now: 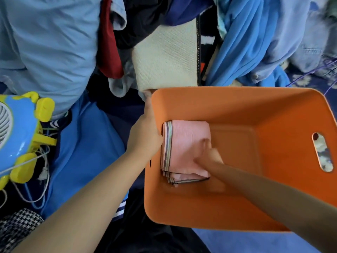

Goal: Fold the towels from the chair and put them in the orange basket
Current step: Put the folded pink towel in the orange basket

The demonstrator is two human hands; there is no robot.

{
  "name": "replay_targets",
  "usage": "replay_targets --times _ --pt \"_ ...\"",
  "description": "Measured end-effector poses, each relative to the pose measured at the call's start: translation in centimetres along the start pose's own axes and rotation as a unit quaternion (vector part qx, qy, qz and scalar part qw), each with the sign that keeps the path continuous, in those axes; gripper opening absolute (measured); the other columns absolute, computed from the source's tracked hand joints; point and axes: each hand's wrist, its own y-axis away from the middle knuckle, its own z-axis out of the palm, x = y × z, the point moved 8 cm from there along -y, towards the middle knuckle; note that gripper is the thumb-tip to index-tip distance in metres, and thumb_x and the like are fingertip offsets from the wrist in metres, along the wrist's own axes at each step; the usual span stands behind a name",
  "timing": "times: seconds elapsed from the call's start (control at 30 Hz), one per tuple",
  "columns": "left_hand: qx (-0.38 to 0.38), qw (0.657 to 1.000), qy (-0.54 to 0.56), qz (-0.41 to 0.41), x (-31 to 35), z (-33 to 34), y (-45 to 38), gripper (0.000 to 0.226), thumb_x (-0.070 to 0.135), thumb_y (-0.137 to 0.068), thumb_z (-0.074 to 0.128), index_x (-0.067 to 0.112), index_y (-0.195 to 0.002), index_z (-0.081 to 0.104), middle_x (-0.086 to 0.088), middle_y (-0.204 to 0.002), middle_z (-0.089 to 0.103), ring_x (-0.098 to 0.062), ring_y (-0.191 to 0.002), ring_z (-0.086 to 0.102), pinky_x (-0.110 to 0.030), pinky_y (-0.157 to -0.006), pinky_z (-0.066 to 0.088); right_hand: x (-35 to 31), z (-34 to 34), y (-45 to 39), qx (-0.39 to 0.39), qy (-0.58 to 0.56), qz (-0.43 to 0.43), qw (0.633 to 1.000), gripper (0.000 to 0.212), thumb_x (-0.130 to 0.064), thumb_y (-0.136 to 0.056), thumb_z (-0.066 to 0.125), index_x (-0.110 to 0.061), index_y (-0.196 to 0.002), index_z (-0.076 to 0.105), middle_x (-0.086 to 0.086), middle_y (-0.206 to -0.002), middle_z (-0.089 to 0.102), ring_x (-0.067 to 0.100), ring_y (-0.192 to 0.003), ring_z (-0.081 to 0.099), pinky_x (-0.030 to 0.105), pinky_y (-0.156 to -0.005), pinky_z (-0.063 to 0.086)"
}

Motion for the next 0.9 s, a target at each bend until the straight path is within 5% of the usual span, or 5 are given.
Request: replay_targets --times 0.17,0.37,0.47,0.57,0.9 --pt "-0.014 1.000 -0.010 -0.005 -0.2 0.2 -0.2 0.082 -0.004 -0.088 0.043 0.015 -0.148 -0.009 0.002 -0.060 0.035 -0.008 -0.051 0.036 -0.019 -0.044 0.023 -1.1 -0.2 0.4 0.011 0.047 -0.023 0.999 0.051 0.008 -0.093 0.034 0.013 -0.140 0.015 0.036 -0.148 0.005 0.046 -0.136 0.021 0.031 -0.086 0.048" --pt "-0.023 0.999 -0.034 -0.010 -0.1 0.2 -0.2 0.081 -0.002 -0.088 0.044 0.014 -0.149 -0.007 -0.001 -0.075 0.048 -0.009 -0.057 0.039 -0.020 -0.046 0.027 0.4 -0.6 2.8 -0.040 0.011 -0.030 0.999 0.051 -0.010 -0.098 0.034 0.000 -0.144 0.015 0.034 -0.144 0.027 0.045 -0.130 0.038 0.038 -0.092 0.049" --pt "-0.026 0.994 -0.107 -0.022 0.4 -0.2 0.7 0.073 0.005 -0.092 0.044 0.007 -0.148 -0.003 -0.013 -0.136 0.043 -0.023 -0.110 0.050 -0.031 -0.082 0.045 1.0 -2.1 5.0 -0.047 0.059 -0.059 0.995 0.058 -0.026 -0.093 0.046 -0.012 -0.144 0.021 0.018 -0.140 0.039 0.036 -0.125 0.044 0.041 -0.101 0.041" --pt "-0.033 0.977 -0.210 -0.024 2.2 -1.4 3.0 0.067 0.012 -0.093 0.043 0.002 -0.147 0.005 -0.015 -0.154 0.013 -0.026 -0.141 0.020 -0.033 -0.109 0.029 0.7 -4.4 7.9 -0.037 0.107 -0.100 0.988 0.047 -0.022 -0.093 0.045 -0.013 -0.138 0.033 0.014 -0.136 0.041 0.031 -0.122 0.046 0.040 -0.098 0.045" --pt "-0.095 0.938 -0.333 0.006 13.2 -7.7 16.2 0.032 0.002 -0.089 0.040 0.007 -0.117 0.055 -0.010 -0.126 0.052 -0.026 -0.116 0.047 -0.030 -0.074 0.033 1.9 -18.6 26.9 0.169 0.123 -0.217 0.953 0.036 -0.011 -0.093 0.038 -0.011 -0.127 0.047 0.010 -0.136 0.040 0.029 -0.123 0.041 0.036 -0.100 0.040"
